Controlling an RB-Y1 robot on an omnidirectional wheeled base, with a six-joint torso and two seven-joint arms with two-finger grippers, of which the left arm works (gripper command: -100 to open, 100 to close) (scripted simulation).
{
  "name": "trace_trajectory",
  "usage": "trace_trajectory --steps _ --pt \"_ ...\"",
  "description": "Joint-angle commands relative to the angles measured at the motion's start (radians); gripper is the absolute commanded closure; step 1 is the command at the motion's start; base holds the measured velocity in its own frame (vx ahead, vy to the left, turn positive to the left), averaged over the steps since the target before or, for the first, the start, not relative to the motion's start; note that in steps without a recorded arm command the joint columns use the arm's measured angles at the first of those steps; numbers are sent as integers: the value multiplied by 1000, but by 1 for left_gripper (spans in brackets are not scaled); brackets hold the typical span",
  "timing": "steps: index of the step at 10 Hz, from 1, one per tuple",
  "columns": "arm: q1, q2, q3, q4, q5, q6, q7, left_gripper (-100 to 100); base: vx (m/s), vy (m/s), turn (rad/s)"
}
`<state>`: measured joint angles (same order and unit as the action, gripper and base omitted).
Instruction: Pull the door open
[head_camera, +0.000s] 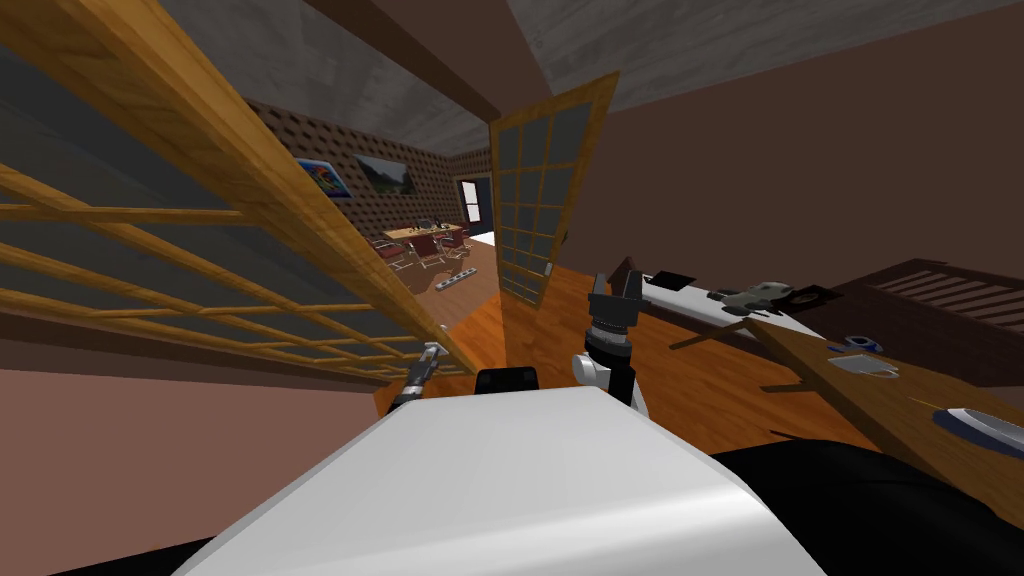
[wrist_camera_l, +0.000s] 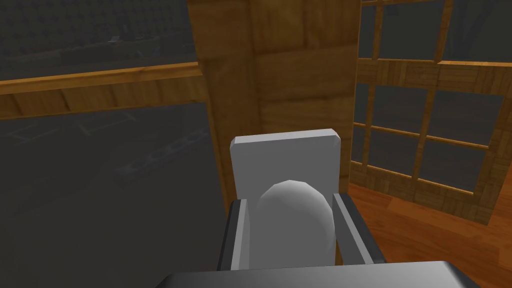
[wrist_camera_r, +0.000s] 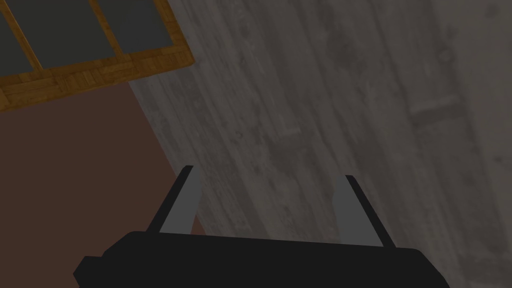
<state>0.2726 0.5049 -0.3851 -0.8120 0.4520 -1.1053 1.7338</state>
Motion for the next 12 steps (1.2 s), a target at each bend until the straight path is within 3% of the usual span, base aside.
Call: trace_trajectory --steps 1,4,5,6,12 --pt "28 15 -21 -15 -15 -27 12 100 -97 40 0" --pt "52 35 -46 -14 -32 -67 33 100 -85 49 -9" --pt "48 31 -40 -15 -27 -54 26 100 -32 17 2" --pt "52 32 -51 12 -38 -91 36 100 2 -29 -18" --pt "56 32 -76 82 -62 -184 58 100 21 -37 -9"
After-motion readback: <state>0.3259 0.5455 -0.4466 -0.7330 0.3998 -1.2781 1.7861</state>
